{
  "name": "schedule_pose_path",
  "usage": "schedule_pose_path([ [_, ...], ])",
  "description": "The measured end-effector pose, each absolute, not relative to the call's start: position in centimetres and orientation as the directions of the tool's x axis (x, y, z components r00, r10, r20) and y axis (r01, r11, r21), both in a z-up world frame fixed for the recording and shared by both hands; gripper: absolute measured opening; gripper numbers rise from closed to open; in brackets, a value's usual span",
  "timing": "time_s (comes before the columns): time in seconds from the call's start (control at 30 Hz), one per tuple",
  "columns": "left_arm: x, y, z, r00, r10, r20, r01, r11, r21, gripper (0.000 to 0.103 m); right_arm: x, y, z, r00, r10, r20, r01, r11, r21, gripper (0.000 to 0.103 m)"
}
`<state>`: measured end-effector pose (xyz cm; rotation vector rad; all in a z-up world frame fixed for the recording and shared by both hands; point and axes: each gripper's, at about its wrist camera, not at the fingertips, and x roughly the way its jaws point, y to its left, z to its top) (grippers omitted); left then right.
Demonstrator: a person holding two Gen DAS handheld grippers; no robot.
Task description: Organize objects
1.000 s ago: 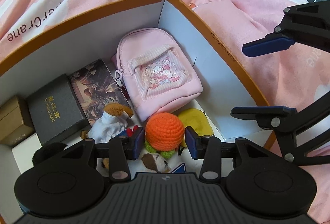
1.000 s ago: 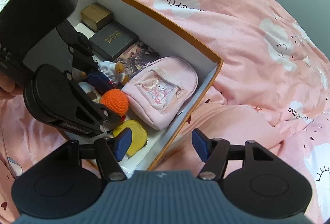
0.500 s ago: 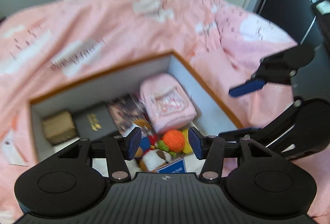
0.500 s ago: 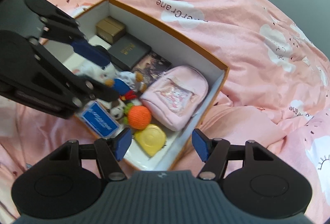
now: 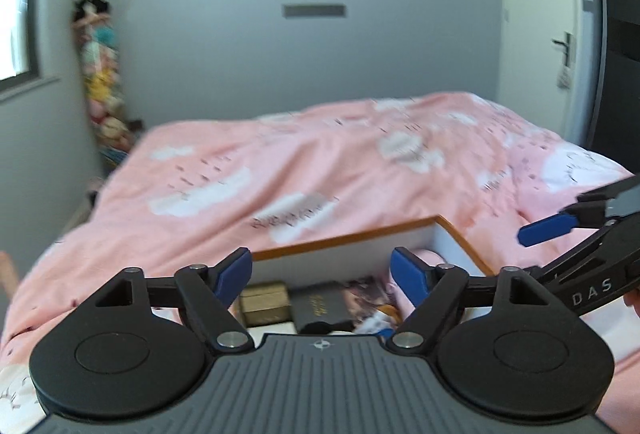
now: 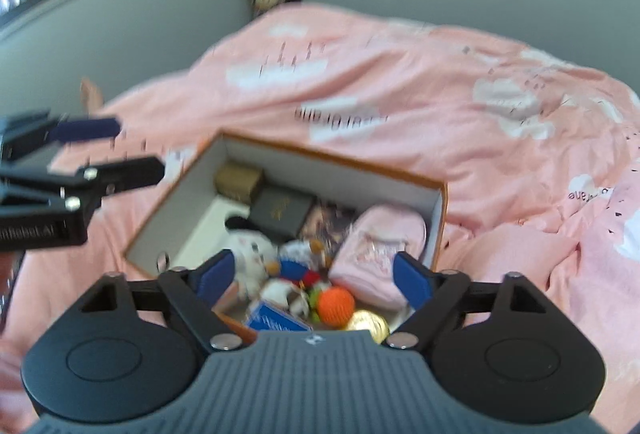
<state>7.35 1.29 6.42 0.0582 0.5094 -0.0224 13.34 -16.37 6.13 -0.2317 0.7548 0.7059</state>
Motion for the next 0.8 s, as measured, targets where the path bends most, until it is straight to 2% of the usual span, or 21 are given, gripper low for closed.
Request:
schedule_pose_path([
  [0.13, 6.5, 1.0, 5.0, 0.879, 0.032, -0.476, 0.003, 0.997, 0.072, 0.094, 11.4, -16.8, 5.6, 0.600, 0.512, -0.614, -0.617, 0.785, 0.052, 0.089],
  [0.4, 5.1, 1.4, 1.7, 0.830, 0.055, -0.554, -0.062, 0.998, 0.007, 0.094, 8.8, -17.3, 3.4, 0.698, 0.474, -0.538, -0.540, 0.841, 0.040, 0.091],
  [0.47, 4.8, 1.7, 1.1, 0.825, 0.061, -0.562, -0.077, 0.997, -0.005, 0.094, 8.3, -17.4, 2.7, 0.706, 0.468, -0.531, -0.528, 0.848, 0.046, 0.094],
  [0.8, 4.4, 2.0, -1.5, 0.804, 0.086, -0.589, -0.096, 0.995, 0.015, 0.094, 8.0, -17.5, -0.4, 0.705, 0.442, -0.554, -0.500, 0.864, 0.054, 0.096],
])
